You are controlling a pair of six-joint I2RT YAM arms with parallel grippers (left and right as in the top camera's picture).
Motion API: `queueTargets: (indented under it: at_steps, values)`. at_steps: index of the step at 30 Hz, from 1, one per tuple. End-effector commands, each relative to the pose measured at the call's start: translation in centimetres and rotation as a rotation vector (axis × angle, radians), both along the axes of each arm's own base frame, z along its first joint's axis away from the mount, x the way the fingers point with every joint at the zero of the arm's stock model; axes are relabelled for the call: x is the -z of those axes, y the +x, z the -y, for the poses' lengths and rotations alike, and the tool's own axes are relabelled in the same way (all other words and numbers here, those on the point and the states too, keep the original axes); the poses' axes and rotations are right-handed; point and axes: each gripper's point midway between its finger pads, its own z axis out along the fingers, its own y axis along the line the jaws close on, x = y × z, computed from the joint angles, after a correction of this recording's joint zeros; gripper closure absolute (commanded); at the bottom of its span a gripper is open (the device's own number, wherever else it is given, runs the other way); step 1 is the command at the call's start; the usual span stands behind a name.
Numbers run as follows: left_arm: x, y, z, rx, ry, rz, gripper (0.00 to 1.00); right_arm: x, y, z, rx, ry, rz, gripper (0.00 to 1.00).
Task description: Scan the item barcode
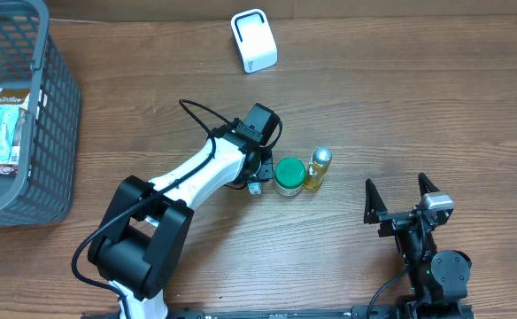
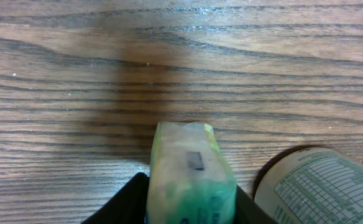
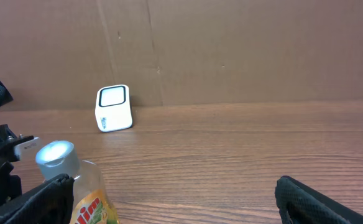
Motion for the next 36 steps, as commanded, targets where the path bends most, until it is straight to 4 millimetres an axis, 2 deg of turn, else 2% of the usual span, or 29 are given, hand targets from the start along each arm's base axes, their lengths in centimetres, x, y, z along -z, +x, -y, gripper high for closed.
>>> queueTargets:
  at_steps: [1,4,7,12,20,25,29,31,32,35,36]
  values:
    - [-0.8,-0.2,0.5,0.024,-0.019,0.015,0.58,0.2,0.0,-0.1,-0.002,0.007,0.000,0.00]
    - [-0.8,-0.2,0.6,0.045,-0.015,0.019,0.50,0.2,0.0,-0.1,-0.002,0.007,0.000,0.00]
    - [-1.0,0.0,0.6,0.069,-0.012,0.027,0.47,0.2,0.0,-0.1,-0.002,0.007,0.000,0.00]
    - [-2.2,1.5,0.5,0.062,-0.028,0.062,0.37,0.2,0.0,-0.1,-0.002,0.007,0.000,0.00]
    - [-6.2,4.8,0.8,0.109,-0.043,0.148,0.33,0.2,0.0,-0.1,-0.002,0.007,0.000,0.00]
    - [-9.3,6.6,-0.5,0.093,-0.009,0.187,0.28,0.2,0.0,-0.1,-0.002,0.007,0.000,0.00]
    - [-14.2,8.7,-3.2,0.122,0.097,0.258,0.35,0.2,0.0,-0.1,-0.002,0.007,0.000,0.00]
    - [-17.4,9.6,-4.7,0.135,0.154,0.304,0.34,0.2,0.0,-0.1,-0.002,0.007,0.000,0.00]
    - [-19.4,10.1,-5.7,0.124,0.188,0.337,0.32,0.2,0.0,-0.1,-0.002,0.007,0.000,0.00]
    - [-26.1,11.6,-9.4,0.071,0.300,0.461,0.15,0.2,0.0,-0.1,-0.002,0.007,0.000,0.00]
    - [-30.7,12.4,-12.2,0.045,0.377,0.555,0.09,0.2,0.0,-0.1,-0.002,0.007,0.000,0.00]
